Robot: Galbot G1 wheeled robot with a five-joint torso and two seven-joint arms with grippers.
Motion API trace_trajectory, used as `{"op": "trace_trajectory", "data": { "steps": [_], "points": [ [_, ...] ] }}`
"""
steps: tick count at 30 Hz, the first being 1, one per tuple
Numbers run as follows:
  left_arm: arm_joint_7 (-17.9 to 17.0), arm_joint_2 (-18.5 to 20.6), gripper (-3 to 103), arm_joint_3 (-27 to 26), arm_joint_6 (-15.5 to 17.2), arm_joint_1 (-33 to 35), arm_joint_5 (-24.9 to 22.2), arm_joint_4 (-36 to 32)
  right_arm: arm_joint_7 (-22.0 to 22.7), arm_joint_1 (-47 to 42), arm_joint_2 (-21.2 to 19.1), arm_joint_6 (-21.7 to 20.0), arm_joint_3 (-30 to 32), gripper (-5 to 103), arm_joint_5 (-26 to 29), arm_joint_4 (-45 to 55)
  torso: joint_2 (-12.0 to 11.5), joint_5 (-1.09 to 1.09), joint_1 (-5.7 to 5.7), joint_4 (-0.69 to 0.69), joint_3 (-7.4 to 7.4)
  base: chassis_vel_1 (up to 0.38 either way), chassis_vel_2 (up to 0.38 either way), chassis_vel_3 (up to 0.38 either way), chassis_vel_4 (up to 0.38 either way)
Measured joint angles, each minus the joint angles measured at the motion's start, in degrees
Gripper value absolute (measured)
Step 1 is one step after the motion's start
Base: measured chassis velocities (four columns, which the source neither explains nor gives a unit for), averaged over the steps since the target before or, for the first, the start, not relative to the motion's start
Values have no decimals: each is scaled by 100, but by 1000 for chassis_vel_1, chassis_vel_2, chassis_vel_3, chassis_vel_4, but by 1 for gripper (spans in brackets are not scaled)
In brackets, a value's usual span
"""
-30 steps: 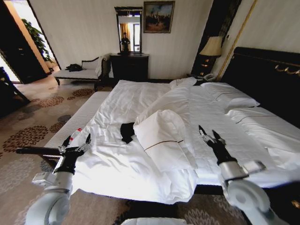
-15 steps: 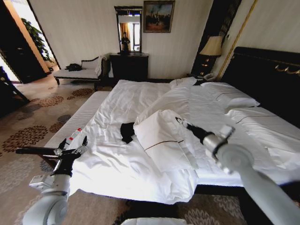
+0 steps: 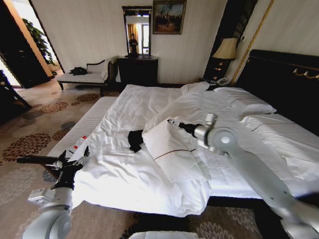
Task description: Fold the clothes on the bed.
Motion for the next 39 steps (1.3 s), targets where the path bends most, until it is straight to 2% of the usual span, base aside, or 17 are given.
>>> {"op": "trace_trajectory", "data": {
  "steps": [2, 12, 16, 18, 19, 26, 29, 31, 34, 37, 38, 39],
  "points": [
    [-8, 25, 100, -70, -2, -11, -43, 30, 98, 250, 179, -60, -309, 100, -79, -288, 0, 1, 0, 0, 0, 0, 0, 0, 0],
    [-15, 85, 100, -242, -82, -50, -162, 220, 388, 1283, 749, -180, -1036, 100, -187, -1119, 0, 0, 0, 0, 0, 0, 0, 0, 0],
    [-16, 109, 100, -244, -90, -92, -180, 271, 648, 1502, 932, -342, -1190, 100, -153, -1394, 1, -1, 0, 0, -1, 0, 0, 0, 0],
    [-17, 141, 100, -229, -93, -143, -190, 327, 1076, 1691, 1192, -513, -1321, 100, 15, -1737, 0, 0, 0, 1, 0, 0, 0, 0, 0],
    [-17, 151, 100, -221, -94, -155, -190, 345, 1151, 1723, 1256, -554, -1342, 100, 57, -1819, 1, 0, 0, 1, 0, 0, 0, 0, 0],
    [-18, 226, 100, -211, -100, -209, -217, 446, 1245, 1778, 1462, -692, -1400, 102, 129, -2096, 0, 0, 0, 1, 0, 0, 0, 0, 0],
    [-22, 276, 100, -235, -101, -236, -253, 485, 1247, 1747, 1441, -720, -1404, 88, 133, -2103, 1, 1, 0, 0, 0, 0, 0, 0, 0],
    [-22, 278, 100, -235, -101, -239, -254, 488, 1247, 1738, 1427, -722, -1404, 88, 133, -2094, 0, 1, 0, 0, -1, 0, 0, 0, 0],
    [-25, 264, 100, -215, -101, -243, -256, 490, 1246, 1698, 1359, -722, -1390, 72, 130, -2039, 1, 1, 0, 0, -1, 0, 0, 0, 0],
    [-26, 247, 100, -203, -101, -243, -251, 480, 1242, 1687, 1334, -722, -1375, 66, 129, -2018, 1, 1, 0, 0, -1, 0, 0, 0, 0],
    [-26, 231, 100, -197, -101, -239, -243, 470, 1233, 1676, 1310, -717, -1362, 55, 126, -1995, 0, 1, 0, 0, 0, 0, 0, 0, 0],
    [-27, 224, 100, -195, -101, -236, -239, 463, 1228, 1670, 1302, -714, -1356, 55, 124, -1986, 1, 1, 0, 0, -1, 0, 0, 0, 0]
  ]
}}
